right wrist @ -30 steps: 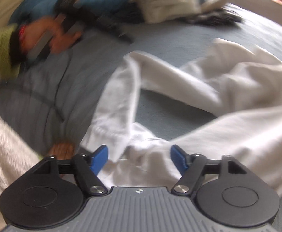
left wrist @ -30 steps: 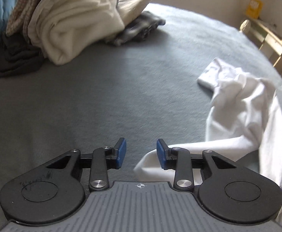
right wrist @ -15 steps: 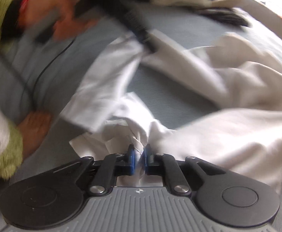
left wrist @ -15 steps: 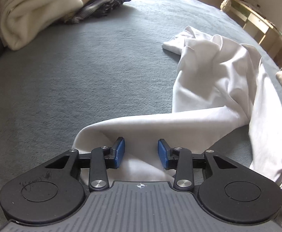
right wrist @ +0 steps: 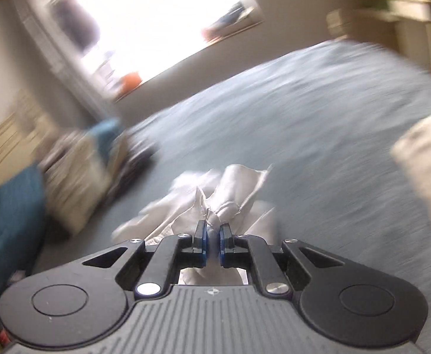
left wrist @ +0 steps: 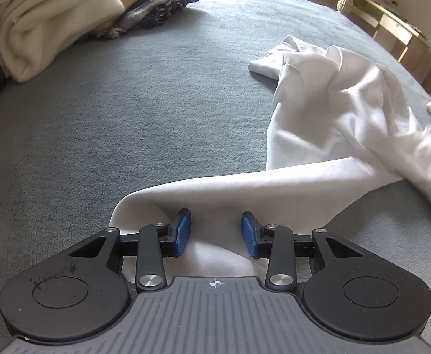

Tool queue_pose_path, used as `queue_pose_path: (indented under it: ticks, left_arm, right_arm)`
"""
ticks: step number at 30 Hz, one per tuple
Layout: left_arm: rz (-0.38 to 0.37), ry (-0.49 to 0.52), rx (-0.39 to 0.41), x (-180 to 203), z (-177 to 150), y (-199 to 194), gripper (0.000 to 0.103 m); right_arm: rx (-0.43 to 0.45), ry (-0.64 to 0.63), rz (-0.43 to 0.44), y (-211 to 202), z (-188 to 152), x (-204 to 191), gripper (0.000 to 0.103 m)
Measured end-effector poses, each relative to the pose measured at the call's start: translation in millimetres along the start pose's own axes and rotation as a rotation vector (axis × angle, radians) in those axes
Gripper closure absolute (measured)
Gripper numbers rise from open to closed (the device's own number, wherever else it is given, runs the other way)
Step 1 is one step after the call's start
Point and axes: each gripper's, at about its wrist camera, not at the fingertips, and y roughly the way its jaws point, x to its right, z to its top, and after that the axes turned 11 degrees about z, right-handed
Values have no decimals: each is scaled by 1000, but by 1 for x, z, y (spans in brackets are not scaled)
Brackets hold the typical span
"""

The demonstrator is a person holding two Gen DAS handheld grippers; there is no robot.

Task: Fold clothes
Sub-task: 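Grasp a shirt corner with the right gripper while the left gripper grasps the hem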

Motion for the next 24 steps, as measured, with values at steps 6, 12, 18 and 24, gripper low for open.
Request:
queue_pose_path:
  ticks: [6,12,18,24]
  left_arm:
    - [18,26,-10,3,3,1,65]
    - [41,49,-20,8,5,1,65]
    - [57,132,2,12,1,-17,57]
    - [105,222,-76,12,-20,-39,36]
  right_arm:
    - [121,141,-153,-6,16,72,94]
    - [105,237,-358,-1,8,122,61]
    - [76,132,-366,-25,-1,104,48]
    - [-283,66,-10,-10,-27,51,31]
